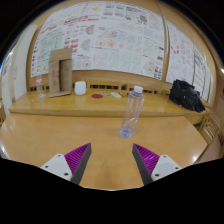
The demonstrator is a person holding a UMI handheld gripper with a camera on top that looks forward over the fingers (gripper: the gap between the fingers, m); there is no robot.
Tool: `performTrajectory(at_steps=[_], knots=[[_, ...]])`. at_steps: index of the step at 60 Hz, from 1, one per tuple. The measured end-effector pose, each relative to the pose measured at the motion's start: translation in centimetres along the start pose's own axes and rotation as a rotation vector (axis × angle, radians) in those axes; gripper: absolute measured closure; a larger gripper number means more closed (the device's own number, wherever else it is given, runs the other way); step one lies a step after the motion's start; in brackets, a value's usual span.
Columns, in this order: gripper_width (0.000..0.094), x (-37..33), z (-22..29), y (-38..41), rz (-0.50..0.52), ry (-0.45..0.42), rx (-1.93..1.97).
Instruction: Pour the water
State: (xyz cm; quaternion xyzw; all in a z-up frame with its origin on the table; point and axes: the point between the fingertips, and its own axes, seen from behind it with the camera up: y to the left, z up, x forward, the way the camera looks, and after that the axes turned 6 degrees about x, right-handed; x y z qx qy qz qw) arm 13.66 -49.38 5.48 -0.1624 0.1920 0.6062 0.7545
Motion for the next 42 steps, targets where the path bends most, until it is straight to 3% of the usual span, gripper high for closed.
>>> performTrajectory(at_steps=[22,27,34,41,42], knots=[[0.0111,18.6,7.2,-5.8,0.072,-0.131,0.05],[0.0189,20.6,7.9,-5.8,0.099,-0.152,0.057],[0.0418,22.3,8.2,-6.4,0.099,-0.186,0.042],[0.0454,23.0,8.5,-6.7,0.119,-0.196,0.062],[0.0522,23.1,8.5,-6.7,0.118,-0.195,0.063]])
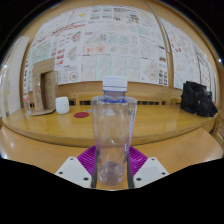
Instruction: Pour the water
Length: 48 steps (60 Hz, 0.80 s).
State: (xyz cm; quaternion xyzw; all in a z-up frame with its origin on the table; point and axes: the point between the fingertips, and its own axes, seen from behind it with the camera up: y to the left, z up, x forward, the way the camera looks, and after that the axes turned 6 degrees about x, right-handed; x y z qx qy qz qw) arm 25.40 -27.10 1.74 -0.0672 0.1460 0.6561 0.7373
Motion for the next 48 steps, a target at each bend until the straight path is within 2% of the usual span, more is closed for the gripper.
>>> performTrajectory(at_steps=[4,5,9,10,21,27,35,41,48], knots=[[0.0542,0.0,0.2,-0.5,-0.023,0.004,0.003],[0.0578,0.0,0.1,-0.6,-0.023,0.006,0.0],[0.0587,-0.1,0.1,-0.5,-0.03,0.021,-0.012],[0.0617,-0.1,0.3,-0.7,-0.038,0.022,-0.013],[0.0616,-0.3,4.7,-1.7,-0.124,-0.016,-0.109],[0.0618,0.1,10.1,-3.0,-0.225,-0.065,-0.225],[0.0619,2.1,19.2,-3.9,-0.409,-0.113,-0.437],[0.0617,5.0,26.6,-2.1,-0.518,-0.138,-0.67],[0.0616,9.9,34.1,2.8,-0.6,-0.176,-1.014]])
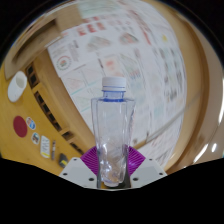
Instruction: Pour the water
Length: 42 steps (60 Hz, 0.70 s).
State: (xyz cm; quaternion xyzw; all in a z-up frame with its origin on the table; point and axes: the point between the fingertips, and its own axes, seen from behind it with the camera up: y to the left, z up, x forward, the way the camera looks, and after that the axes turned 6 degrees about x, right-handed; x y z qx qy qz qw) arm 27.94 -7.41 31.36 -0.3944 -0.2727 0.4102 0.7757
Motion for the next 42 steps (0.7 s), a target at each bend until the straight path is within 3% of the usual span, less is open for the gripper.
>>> performTrajectory(at_steps=[9,16,31,42], knots=[[0.0617,4.1,11.3,5.1,-0.037,-0.165,-0.489],[0.0617,5.4,17.1,12.2,-0.026,-0.304,-0.836],[0.0617,6.4,18.9,22.7,0.038,-0.411,-1.21],[0.0614,6.8,18.7,23.3,0.07,-0.394,-1.161]])
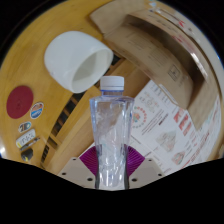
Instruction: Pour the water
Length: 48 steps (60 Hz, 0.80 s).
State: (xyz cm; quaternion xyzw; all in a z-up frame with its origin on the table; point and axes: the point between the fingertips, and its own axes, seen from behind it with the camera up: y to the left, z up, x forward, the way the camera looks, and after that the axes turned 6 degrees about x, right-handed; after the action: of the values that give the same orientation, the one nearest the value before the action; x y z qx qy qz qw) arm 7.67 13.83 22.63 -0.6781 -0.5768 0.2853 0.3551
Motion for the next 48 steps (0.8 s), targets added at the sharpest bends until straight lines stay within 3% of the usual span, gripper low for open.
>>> performTrajectory(at_steps=[8,18,30,39,48], knots=[[0.0614,-0.9,-1.9,-4.4,-0.066,-0.04,0.284],[0.0614,-3.1,-6.3,-9.0,-0.054,-0.088,0.98],[0.0614,-5.5,-6.5,-7.5,0.17,-0.203,1.818],[0.0616,-5.8,-2.6,0.1,0.383,-0.169,2.099],[0.0616,-5.5,1.7,7.9,0.507,-0.122,2.15]])
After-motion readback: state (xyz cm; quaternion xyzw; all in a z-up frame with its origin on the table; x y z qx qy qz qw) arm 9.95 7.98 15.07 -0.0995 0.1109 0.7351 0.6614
